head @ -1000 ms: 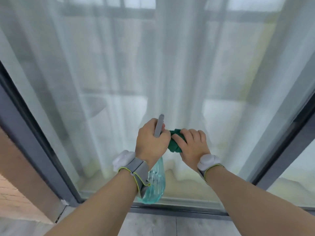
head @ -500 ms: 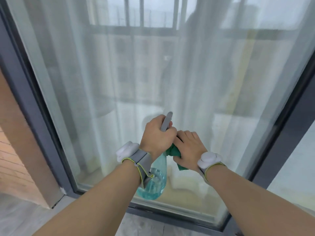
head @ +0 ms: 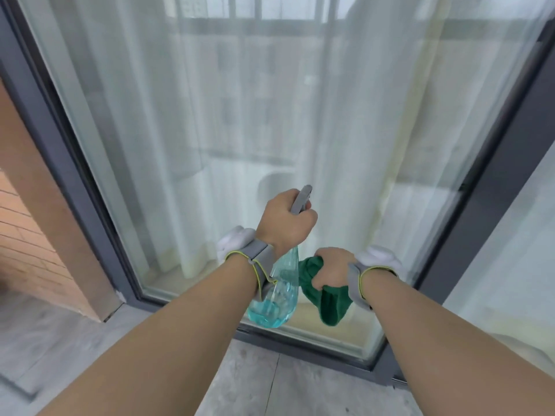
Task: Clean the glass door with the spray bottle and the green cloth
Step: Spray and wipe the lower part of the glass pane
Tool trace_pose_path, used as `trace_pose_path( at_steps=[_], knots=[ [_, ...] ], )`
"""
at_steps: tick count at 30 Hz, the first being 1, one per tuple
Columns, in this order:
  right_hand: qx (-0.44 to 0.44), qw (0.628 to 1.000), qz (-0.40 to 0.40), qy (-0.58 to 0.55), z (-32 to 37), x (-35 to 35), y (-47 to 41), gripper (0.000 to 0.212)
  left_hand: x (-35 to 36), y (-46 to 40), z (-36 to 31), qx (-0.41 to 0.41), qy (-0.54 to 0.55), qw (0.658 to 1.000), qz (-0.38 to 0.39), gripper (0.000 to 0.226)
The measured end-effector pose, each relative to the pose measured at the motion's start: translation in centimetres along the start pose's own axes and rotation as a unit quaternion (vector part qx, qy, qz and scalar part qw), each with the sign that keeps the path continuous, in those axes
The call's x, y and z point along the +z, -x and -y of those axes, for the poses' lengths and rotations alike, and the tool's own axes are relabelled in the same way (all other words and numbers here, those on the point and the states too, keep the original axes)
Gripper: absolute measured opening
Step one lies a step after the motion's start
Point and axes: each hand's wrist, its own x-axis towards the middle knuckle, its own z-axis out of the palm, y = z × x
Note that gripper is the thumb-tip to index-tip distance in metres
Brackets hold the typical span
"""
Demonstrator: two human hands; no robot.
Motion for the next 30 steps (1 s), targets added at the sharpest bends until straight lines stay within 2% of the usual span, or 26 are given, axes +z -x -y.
trace_pose_path(
  at_steps=[2,4,8,10,12,15,17,22,27,30],
  knots=[
    [-0.012,0.998,0.049,0.041,0.7,0.3,0.1,0.046,0.1,0.2,0.6,-0.003,-0.004,1.0,-0.002,0.022],
    [-0.02,0.994,0.082,0.07,1.4,0.8,0.3,0.046,0.1,0.3,1.2,-0.006,-0.005,1.0,-0.006,0.022],
    [-0.015,0.997,0.071,0.039,1.0,1.2,-0.1,0.043,0.7,0.0,1.3,0.003,0.003,1.0,-0.014,0.031],
    [-0.014,0.999,0.045,0.001,0.0,1.4,-0.3,0.041,1.5,0.0,1.0,0.01,0.005,1.0,-0.007,0.033],
    [-0.016,1.0,0.003,-0.018,-1.0,1.5,-0.4,0.043,2.6,0.0,0.5,0.018,-0.004,1.0,0.013,0.024],
    [-0.023,0.99,-0.089,0.104,-2.5,1.9,-1.2,0.051,3.9,-0.1,0.1,0.016,-0.028,0.999,0.023,0.015],
    [-0.053,0.97,-0.145,0.189,-3.0,2.1,-1.4,0.049,4.4,-0.1,-0.1,-0.006,-0.031,0.999,0.019,0.013],
    [-0.141,0.937,-0.21,0.24,-3.9,2.6,-1.3,0.046,4.4,0.0,-0.3,-0.048,-0.068,0.996,0.028,0.016],
    [-0.201,0.87,-0.257,0.368,-3.6,3.8,-2.7,0.059,2.4,-0.8,1.4,-0.008,-0.09,0.996,-0.012,0.009],
    [-0.223,0.841,-0.32,0.376,-3.6,2.7,-3.5,0.06,1.0,-1.1,1.8,0.014,-0.061,0.997,-0.051,0.007]
  ],
)
